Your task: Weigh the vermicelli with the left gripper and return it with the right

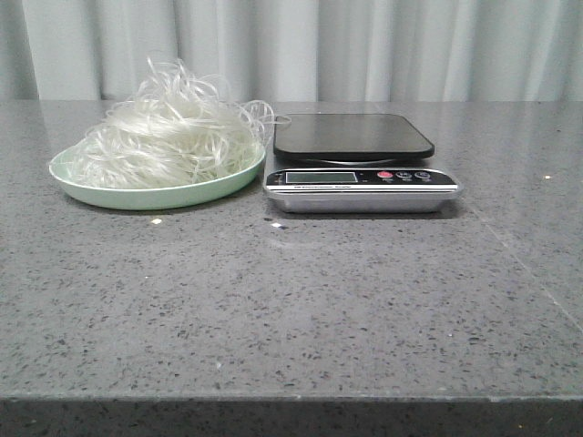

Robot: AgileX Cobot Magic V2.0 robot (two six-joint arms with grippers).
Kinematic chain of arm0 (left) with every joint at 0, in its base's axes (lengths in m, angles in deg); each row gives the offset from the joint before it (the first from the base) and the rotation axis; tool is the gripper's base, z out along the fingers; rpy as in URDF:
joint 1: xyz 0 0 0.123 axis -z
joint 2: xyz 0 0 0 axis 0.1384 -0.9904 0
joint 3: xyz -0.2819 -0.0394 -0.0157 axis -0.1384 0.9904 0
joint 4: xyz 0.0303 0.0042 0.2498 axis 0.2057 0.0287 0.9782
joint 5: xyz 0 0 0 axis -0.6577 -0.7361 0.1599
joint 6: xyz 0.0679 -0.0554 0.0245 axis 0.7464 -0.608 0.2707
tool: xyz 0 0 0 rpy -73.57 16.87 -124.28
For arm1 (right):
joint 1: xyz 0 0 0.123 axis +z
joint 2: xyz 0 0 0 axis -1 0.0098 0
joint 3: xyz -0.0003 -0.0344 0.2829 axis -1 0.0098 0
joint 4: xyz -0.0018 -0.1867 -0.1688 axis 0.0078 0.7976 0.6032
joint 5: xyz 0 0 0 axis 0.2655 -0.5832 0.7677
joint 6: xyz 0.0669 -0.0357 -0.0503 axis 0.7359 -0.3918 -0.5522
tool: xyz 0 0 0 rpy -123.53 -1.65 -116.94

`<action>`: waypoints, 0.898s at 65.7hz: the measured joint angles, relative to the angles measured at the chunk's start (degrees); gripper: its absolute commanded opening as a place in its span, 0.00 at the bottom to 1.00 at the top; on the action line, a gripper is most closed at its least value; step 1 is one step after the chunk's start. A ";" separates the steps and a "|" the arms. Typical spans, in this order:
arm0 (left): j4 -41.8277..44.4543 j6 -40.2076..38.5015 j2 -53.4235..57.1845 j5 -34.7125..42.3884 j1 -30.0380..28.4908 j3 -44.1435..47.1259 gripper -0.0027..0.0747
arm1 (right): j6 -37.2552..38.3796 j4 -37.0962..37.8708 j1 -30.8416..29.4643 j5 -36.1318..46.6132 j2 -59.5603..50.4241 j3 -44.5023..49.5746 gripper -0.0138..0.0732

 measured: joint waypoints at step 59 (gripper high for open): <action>0.00 0.00 0.00 0.25 0.00 0.00 0.20 | 1.35 1.74 -0.05 4.15 -2.37 3.98 0.35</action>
